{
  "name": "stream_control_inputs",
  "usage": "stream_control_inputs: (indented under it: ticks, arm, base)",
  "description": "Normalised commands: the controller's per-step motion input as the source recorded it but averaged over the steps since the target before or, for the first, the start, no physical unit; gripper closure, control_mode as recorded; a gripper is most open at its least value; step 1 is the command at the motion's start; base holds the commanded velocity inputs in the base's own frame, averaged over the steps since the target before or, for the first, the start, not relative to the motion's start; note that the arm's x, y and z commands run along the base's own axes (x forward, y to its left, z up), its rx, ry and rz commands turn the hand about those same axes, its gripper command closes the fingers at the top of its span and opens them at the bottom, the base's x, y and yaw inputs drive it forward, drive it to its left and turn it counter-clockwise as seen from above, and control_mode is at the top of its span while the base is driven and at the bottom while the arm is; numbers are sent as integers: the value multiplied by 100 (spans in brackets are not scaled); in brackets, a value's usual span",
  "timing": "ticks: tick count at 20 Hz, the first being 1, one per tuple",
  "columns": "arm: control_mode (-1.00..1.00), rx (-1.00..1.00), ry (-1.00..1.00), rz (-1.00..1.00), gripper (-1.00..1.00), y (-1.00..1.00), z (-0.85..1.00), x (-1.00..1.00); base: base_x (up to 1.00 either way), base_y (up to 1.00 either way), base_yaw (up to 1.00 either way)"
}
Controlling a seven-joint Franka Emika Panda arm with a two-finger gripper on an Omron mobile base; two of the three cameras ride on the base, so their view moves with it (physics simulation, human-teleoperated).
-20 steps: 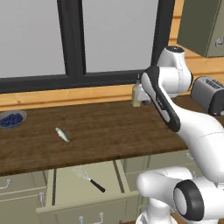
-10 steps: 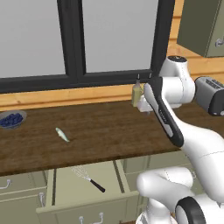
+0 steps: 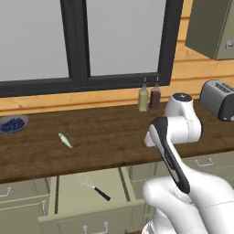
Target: Pick the whisk from the drawer and place it on the counter.
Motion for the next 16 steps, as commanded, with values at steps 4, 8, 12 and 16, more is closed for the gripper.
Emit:
stream_control_inputs:
  ticks: [4, 8, 12, 16]
  arm:
    - [100, 0, 0, 0, -100, 0, 0, 0]
    - [100, 0, 0, 0, -100, 0, 0, 0]
    - [100, 0, 0, 0, -100, 0, 0, 0]
    - [100, 0, 0, 0, -100, 0, 0, 0]
  base:
    - [-23, -26, 18]
    - [-14, -40, 34]
    - [-14, -34, 43]
    - [-31, -22, 46]
